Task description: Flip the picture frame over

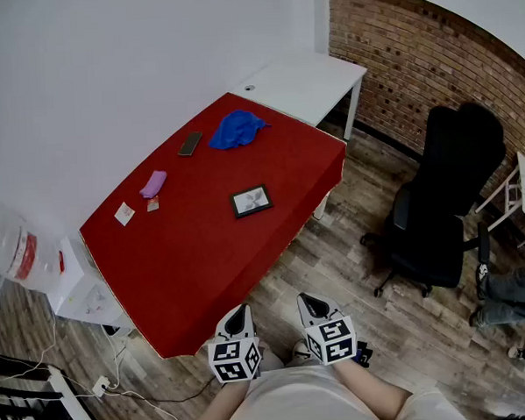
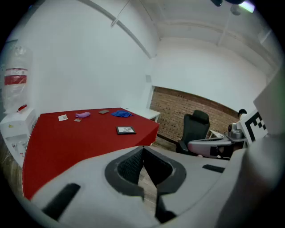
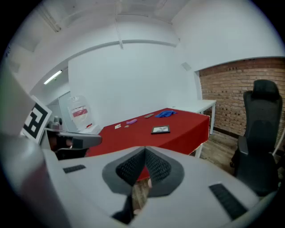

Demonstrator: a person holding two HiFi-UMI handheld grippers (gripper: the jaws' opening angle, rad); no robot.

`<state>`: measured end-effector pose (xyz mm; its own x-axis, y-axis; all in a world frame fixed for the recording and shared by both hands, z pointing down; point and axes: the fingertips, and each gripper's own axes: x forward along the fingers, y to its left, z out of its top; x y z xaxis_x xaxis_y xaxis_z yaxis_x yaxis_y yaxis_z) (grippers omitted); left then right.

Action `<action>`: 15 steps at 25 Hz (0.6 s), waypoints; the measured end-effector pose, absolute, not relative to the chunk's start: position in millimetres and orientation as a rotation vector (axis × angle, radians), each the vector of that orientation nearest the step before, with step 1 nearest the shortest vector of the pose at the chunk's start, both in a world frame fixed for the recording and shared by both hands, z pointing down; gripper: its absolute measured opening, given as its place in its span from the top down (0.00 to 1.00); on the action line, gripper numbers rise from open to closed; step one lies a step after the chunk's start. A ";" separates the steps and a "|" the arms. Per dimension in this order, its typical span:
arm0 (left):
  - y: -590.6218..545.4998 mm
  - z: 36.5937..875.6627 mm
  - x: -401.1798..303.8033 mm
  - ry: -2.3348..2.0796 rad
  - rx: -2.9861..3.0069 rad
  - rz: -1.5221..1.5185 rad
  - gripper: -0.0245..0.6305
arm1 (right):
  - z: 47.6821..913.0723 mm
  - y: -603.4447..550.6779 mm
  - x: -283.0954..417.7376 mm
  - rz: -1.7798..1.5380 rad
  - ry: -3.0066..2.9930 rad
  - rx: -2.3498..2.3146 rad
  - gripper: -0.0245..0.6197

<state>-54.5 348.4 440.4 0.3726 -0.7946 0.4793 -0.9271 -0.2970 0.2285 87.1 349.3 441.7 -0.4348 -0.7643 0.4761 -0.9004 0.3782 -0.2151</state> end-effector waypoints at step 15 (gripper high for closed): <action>269.0 460.0 -41.8 -1.447 2.180 0.388 0.96 | 461.2 273.4 97.1 0.685 -2.311 1.484 0.95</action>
<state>-41.8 269.0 460.0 0.3974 -0.7774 0.4875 -0.9170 -0.3171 0.2419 97.1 273.4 461.2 -0.4155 -0.7613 0.4977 -0.9096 0.3495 -0.2249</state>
